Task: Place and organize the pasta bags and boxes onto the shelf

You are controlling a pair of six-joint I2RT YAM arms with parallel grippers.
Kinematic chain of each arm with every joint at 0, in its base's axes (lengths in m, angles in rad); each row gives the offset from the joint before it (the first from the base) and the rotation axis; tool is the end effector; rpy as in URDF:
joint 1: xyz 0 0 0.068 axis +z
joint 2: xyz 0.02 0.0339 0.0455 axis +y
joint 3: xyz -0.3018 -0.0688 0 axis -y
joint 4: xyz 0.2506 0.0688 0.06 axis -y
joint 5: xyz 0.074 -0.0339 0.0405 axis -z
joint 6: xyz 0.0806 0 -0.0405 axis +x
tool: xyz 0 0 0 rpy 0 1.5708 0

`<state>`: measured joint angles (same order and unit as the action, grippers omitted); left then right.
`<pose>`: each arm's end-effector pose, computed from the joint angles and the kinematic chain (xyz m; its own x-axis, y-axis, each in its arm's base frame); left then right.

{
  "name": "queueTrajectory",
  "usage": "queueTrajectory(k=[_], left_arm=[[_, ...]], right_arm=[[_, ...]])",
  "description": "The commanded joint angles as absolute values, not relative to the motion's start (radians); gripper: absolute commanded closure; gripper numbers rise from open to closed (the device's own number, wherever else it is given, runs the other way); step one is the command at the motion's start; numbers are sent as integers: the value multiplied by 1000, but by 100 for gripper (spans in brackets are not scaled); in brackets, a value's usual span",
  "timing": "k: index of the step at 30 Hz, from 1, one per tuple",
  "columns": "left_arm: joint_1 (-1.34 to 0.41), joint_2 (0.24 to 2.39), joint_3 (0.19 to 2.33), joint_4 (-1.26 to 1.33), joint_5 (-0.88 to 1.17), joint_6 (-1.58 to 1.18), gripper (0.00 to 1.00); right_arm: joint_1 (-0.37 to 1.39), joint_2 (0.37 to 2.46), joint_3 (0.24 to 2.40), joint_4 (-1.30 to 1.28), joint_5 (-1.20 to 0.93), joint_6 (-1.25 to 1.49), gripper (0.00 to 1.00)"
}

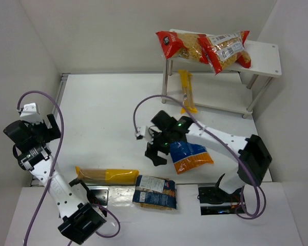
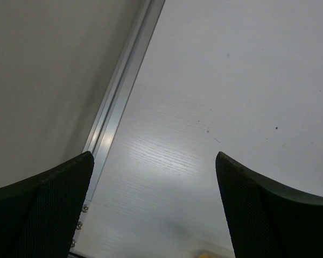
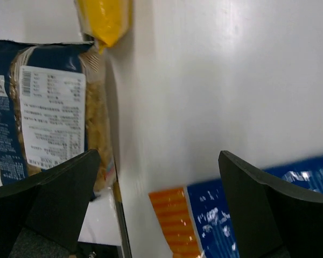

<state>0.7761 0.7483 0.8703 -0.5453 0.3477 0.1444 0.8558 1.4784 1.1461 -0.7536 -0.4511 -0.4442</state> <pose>0.1454 0.1043 0.3474 -0.3530 -0.1569 -0.9224 -0.3901 0.9207 -0.0073 0.1812 0.2623 0.2593 -0.1745 -0.7908 -0.5866 -0.9832 0.1071 0.1480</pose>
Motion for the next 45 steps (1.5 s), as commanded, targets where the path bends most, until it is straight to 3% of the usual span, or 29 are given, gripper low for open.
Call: queueTrajectory(k=[1,8,33,39,41,43,44,45], left_arm=[[799,775,862,-499,259,95,1],[839,847,862,-480,115,49,1],[848,838,862,-480,115,49,1],[848,838,862,-480,124,49,1],[848,838,862,-480,135,49,1],[848,838,862,-480,135,49,1],[848,838,862,-480,135,49,1],[848,838,862,-480,135,49,1]], right_arm=[[972,1563,1222,-654,-402,-445,1],[1150,1735,1293,-506,-374,-402,1],[1281,1980,1298,-259,-354,-270,3],[1281,2016,1287,-183,-255,-261,5],[1281,2016,1287,-173,-216,-261,10],[1281,2025,1287,-163,-207,-261,26],[1281,2051,1314,-179,-207,-261,56],[1281,2063,1328,-211,-207,-261,76]])
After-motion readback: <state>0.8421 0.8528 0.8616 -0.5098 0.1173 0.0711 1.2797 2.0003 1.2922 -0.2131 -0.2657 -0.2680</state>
